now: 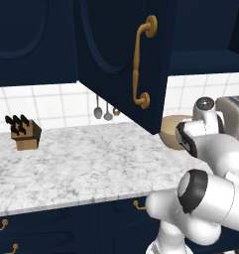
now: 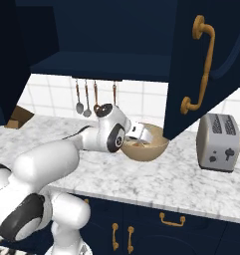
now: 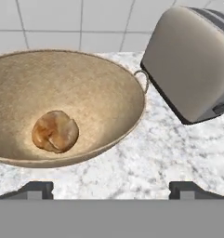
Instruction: Open the cabinet, pick up the bread from the cabinet and place it in the basket. Then move the basket to the dining counter.
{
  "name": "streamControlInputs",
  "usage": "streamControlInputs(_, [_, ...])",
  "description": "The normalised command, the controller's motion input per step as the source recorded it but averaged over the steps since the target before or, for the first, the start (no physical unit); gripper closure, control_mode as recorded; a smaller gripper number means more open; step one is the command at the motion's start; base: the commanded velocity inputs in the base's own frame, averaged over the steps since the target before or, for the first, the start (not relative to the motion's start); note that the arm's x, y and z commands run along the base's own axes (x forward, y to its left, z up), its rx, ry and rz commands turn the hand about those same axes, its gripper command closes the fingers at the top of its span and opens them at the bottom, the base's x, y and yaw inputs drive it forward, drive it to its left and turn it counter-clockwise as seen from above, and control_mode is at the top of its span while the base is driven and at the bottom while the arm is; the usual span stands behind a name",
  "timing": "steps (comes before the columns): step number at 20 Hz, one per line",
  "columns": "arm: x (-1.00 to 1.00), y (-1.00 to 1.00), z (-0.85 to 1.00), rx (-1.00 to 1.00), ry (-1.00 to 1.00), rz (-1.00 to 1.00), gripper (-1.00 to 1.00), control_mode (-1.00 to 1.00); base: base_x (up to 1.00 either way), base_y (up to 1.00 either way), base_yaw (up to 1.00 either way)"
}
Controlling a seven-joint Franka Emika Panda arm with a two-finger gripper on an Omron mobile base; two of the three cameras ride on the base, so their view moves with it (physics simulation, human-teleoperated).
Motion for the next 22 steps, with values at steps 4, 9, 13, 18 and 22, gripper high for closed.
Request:
streamControlInputs(4, [-0.74,0.0,0.39,0.32,-0.11,-0.39,-1.0,-1.0,0.0,0.0,0.0])
streamControlInputs(9, [-0.65,0.02,0.17,0.38,-0.24,-0.29,-1.0,-1.0,0.0,0.0,0.0])
streamControlInputs(13, [-0.17,0.09,0.04,0.36,-0.11,-0.21,-1.0,-1.0,0.0,0.0,0.0])
streamControlInputs(18, [-0.02,0.03,0.28,0.17,-0.01,-0.04,-1.0,-1.0,0.0,0.0,0.0])
streamControlInputs(22, [0.13,0.0,0.18,0.06,0.09,0.0,-1.0,-1.0,0.0,0.0,0.0])
